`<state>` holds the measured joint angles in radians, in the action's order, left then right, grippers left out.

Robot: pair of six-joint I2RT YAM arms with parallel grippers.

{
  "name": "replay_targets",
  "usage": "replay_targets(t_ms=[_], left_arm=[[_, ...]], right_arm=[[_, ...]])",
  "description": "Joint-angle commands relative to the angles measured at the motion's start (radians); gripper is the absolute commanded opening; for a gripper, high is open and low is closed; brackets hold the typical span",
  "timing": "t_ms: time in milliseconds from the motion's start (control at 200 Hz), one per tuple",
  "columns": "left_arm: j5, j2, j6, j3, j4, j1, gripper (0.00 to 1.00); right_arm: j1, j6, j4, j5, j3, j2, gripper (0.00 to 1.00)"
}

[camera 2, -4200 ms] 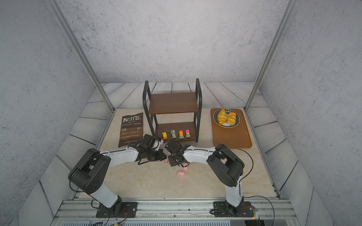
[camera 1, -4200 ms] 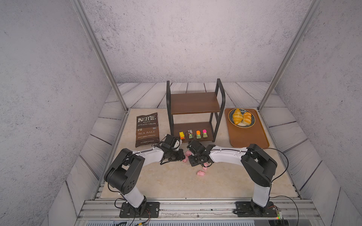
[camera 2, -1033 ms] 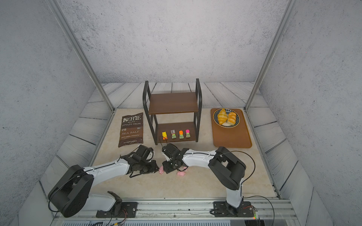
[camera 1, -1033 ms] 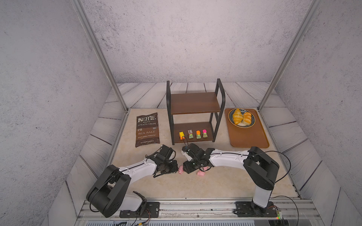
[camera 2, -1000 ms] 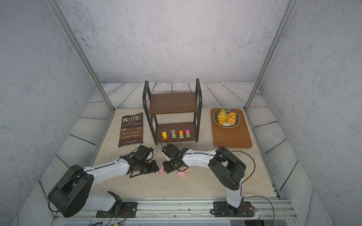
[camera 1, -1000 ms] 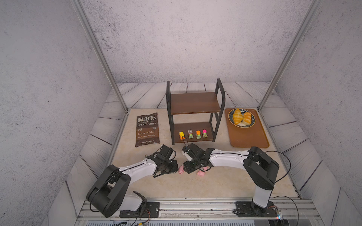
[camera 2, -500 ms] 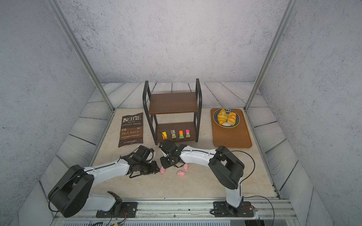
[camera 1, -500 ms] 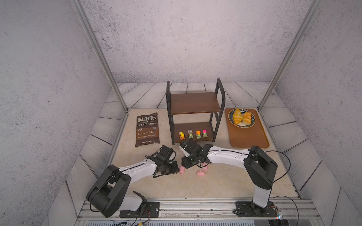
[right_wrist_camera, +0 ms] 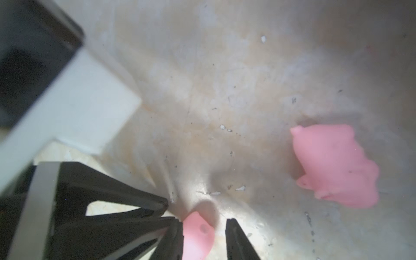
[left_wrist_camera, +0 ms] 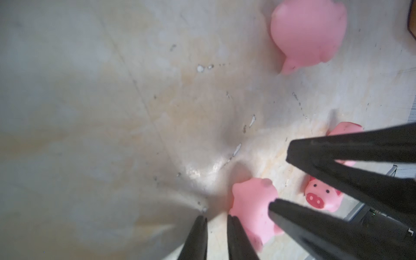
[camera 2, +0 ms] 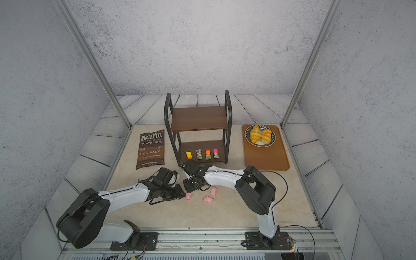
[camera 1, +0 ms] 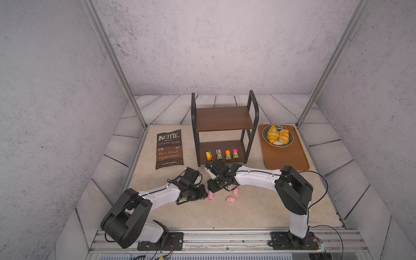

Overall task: Organize plastic toys on shelves
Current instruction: Adjust the plastic toy at the center of the board.

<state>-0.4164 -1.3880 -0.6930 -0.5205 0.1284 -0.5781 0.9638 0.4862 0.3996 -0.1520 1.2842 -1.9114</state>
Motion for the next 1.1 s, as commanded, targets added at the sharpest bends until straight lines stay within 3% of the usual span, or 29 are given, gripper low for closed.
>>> replay_targets(t_ms=[0,355,911,1096], left_arm=[[-0.005,0.003,0.009,0.018,0.02,0.001,0.23],[-0.041,-0.02,0.024,0.014,0.015,-0.004,0.23],[-0.065,-0.046,0.016,0.013,-0.015,-0.014,0.23],[-0.048,-0.035,0.016,0.015,-0.002,-0.014,0.24]], right_arm=[[-0.014,-0.001,0.032,0.019,-0.043,0.087,0.37],[-0.013,0.032,0.019,0.013,-0.125,0.072,0.29],[-0.012,0.011,-0.007,-0.061,-0.051,-0.01,0.29],[-0.018,0.009,0.015,0.002,-0.058,0.026,0.3]])
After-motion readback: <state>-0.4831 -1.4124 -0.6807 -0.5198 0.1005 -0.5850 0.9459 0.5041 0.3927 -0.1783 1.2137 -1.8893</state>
